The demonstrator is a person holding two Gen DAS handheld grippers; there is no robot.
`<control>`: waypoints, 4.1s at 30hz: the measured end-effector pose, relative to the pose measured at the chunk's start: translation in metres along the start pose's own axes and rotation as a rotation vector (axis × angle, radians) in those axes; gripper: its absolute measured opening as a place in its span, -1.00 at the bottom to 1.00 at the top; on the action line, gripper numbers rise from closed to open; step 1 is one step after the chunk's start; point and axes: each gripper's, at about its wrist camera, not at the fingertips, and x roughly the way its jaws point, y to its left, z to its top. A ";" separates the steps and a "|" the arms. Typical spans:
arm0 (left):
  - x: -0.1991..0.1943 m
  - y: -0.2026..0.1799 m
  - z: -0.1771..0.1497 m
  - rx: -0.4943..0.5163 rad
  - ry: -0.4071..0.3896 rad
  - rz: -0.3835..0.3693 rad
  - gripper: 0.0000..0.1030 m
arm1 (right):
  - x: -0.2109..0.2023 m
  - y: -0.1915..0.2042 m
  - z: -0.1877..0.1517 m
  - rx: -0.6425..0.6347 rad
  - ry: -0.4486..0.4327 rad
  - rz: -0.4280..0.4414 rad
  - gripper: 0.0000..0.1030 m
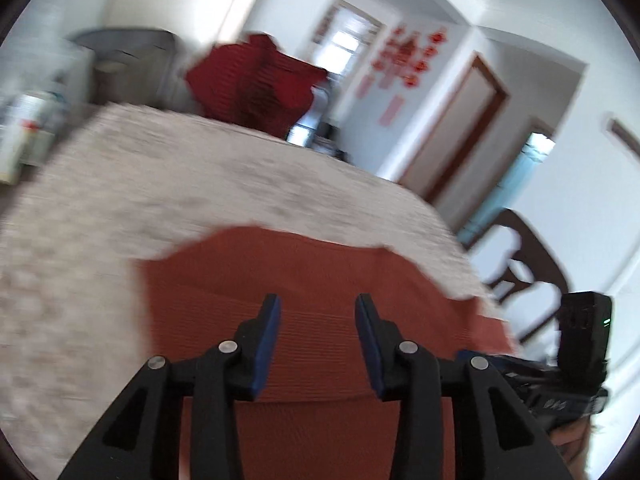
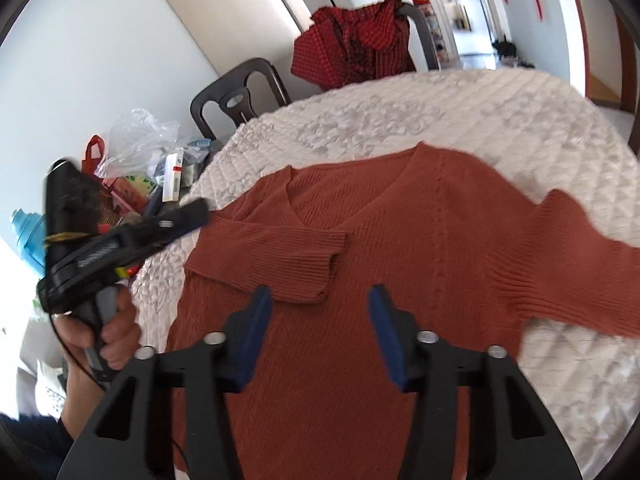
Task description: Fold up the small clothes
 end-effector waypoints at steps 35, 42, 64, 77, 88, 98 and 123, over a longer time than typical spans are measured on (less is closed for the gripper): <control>0.027 0.046 -0.026 0.001 0.119 0.147 -0.47 | 0.048 -0.005 0.056 0.001 -0.030 0.065 -0.94; 0.013 0.045 -0.014 0.011 0.068 0.146 -0.47 | 0.057 -0.035 0.040 0.104 0.031 -0.061 -0.94; 0.003 0.033 -0.037 0.099 0.089 0.173 -0.46 | 0.050 0.002 0.018 -0.102 0.034 -0.084 -0.90; -0.052 0.013 -0.058 0.088 0.039 0.177 -0.20 | -0.017 -0.022 -0.023 -0.038 -0.044 -0.132 -0.46; -0.046 -0.012 -0.068 0.120 0.055 0.175 -0.18 | -0.080 -0.106 -0.052 0.273 -0.172 -0.228 -0.19; -0.023 -0.025 -0.071 0.127 0.081 0.140 -0.18 | -0.100 -0.181 -0.066 0.647 -0.273 -0.288 -0.19; -0.021 -0.022 -0.079 0.106 0.086 0.128 -0.18 | -0.089 -0.058 0.032 0.262 -0.406 0.003 -0.89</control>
